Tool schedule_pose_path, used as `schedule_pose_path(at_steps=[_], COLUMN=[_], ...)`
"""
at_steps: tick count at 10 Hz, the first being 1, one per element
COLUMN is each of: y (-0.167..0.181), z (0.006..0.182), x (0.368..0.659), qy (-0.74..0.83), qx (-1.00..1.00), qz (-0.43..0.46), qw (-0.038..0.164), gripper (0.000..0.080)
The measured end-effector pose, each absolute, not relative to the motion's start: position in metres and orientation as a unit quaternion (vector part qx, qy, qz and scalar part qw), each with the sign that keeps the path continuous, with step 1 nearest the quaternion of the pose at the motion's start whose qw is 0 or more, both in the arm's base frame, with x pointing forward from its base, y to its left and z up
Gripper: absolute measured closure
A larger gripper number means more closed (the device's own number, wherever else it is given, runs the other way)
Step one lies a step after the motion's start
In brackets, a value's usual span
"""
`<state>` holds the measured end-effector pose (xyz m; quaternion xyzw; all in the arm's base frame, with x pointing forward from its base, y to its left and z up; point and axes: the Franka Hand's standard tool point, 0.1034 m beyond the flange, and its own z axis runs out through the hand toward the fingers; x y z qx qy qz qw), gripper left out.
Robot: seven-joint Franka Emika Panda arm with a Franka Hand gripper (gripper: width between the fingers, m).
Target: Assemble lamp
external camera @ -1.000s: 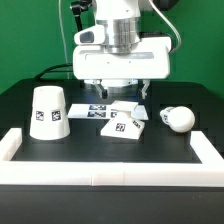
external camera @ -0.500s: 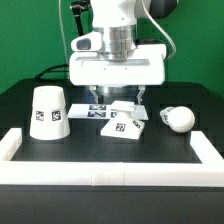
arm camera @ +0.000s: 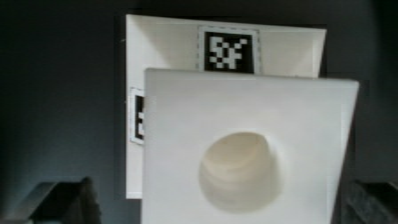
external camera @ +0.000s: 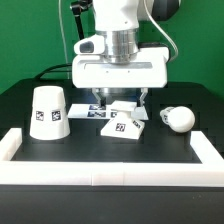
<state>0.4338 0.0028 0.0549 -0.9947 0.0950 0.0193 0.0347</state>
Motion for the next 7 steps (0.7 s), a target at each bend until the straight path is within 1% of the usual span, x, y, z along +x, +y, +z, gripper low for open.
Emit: schedule_pose_path(at_steps=[2, 5, 6, 7], y=[0.006, 0.013, 0.013, 0.014], z=[0.048, 0.045, 0.045, 0.045], x=[0.431, 0.429, 0.429, 0.429], qy=[0.091, 0.08, 0.077, 0.074], qx=[-0.995, -0.996, -0.996, -0.997], qz=[0.015, 0.019, 0.018, 0.018], qw=[0.032, 0.032, 0.032, 0.032], gripper=[0.01, 0.01, 0.02, 0.02])
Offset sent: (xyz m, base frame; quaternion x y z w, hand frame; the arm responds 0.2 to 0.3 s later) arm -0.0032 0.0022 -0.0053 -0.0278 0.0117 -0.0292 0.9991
